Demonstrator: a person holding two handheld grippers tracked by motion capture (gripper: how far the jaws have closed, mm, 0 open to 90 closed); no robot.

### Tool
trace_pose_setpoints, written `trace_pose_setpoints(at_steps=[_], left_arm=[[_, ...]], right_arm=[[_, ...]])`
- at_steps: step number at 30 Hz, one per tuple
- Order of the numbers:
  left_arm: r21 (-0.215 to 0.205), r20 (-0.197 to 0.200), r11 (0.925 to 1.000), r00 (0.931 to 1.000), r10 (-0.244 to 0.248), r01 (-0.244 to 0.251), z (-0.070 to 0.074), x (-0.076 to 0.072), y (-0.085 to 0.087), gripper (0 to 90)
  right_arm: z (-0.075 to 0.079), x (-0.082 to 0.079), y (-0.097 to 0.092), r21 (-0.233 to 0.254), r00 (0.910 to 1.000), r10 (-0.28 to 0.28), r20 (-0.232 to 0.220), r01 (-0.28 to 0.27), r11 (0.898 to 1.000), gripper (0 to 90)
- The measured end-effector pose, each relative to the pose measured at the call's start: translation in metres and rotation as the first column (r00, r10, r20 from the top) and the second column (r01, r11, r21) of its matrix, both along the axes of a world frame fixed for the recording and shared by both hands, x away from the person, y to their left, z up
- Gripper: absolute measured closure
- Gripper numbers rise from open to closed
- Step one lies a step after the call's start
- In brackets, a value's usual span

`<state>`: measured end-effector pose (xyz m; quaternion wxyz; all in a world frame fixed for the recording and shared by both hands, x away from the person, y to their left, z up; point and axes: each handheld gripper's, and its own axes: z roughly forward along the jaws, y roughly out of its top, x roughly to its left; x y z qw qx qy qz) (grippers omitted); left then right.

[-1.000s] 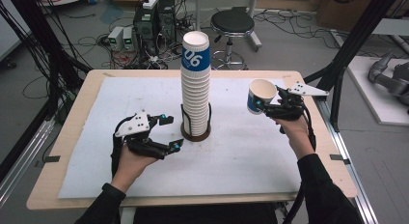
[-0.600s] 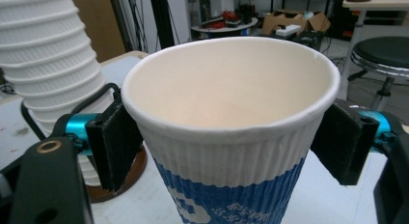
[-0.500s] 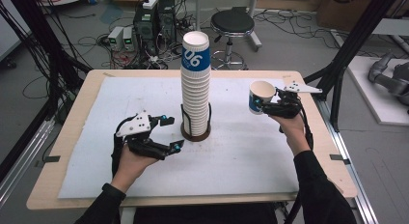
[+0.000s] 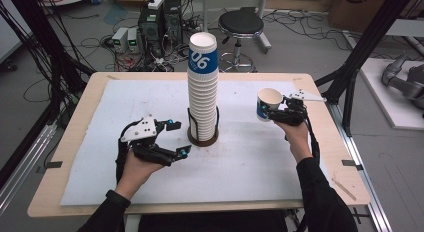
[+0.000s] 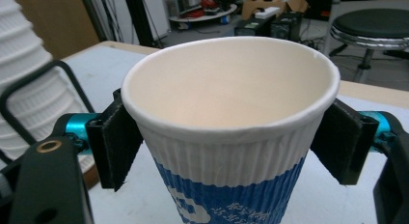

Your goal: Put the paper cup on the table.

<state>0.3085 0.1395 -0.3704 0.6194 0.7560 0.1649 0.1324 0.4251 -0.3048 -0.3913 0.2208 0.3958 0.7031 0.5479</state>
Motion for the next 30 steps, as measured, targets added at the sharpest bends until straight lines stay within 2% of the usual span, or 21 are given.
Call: trace_pose_setpoints(at_steps=[4, 13, 15, 30], left_arm=[[0.000, 0.000, 1.0000, 1.0000, 0.000, 0.000, 0.000, 0.000, 0.000, 16.6], [-0.003, -0.003, 1.0000, 1.0000, 0.003, -0.003, -0.001, 0.000, 0.001, 16.6], [-0.002, 0.002, 1.0000, 1.0000, 0.003, -0.003, 0.000, -0.001, 0.001, 16.6], [-0.004, -0.004, 1.0000, 1.0000, 0.000, -0.001, -0.001, -0.001, 0.000, 16.6]], right_arm=[[-0.006, 0.003, -0.001, 0.008, 0.9993, -0.034, -0.015, 0.034, 0.999, 20.0], [-0.020, 0.012, -0.001, -0.028, 0.9951, -0.092, -0.035, 0.091, 0.995, 20.1], [-0.025, 0.013, -0.002, -0.025, 0.9939, -0.107, -0.028, 0.106, 0.994, 20.1], [-0.043, 0.022, 0.001, -0.055, 0.9871, -0.154, -0.042, 0.152, 0.987, 20.1]])
